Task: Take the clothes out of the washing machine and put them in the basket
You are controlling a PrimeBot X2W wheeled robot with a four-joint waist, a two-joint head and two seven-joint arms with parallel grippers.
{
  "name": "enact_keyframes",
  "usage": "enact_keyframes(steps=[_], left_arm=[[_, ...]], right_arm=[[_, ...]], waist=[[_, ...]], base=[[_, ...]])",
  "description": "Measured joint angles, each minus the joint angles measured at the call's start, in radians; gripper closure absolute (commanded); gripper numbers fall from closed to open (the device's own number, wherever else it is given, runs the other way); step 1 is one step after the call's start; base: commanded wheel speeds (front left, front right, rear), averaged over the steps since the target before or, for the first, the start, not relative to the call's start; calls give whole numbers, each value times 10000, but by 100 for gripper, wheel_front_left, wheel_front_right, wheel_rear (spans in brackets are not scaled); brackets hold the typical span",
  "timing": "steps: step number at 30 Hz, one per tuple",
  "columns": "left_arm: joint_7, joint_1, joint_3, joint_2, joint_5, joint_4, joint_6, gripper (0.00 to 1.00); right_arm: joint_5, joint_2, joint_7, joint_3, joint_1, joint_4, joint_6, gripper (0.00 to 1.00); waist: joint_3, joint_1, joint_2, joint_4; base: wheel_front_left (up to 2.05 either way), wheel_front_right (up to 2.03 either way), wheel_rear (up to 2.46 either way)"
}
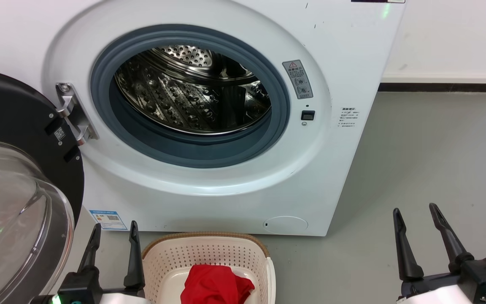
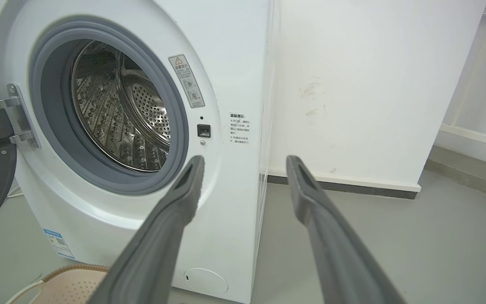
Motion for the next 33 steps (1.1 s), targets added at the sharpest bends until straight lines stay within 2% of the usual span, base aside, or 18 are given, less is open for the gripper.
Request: enact_keyframes(steps=[29, 30, 33], left_arm=[[0, 258, 33, -12, -107, 128, 15, 0], [2, 264, 33, -13, -111, 186, 33, 100], [54, 342, 23, -29, -115, 497, 33, 100]], right_arm=[[94, 0, 0, 92, 135, 21, 0, 0], [94, 0, 2, 92, 136, 71, 0, 100], [96, 2, 13, 104, 181, 343, 0, 100]], waist=[[-307, 2, 0, -159], [-308, 2, 0, -160], [-307, 2, 0, -160]], base=[[0, 0, 0], [0, 0, 0], [0, 0, 0]])
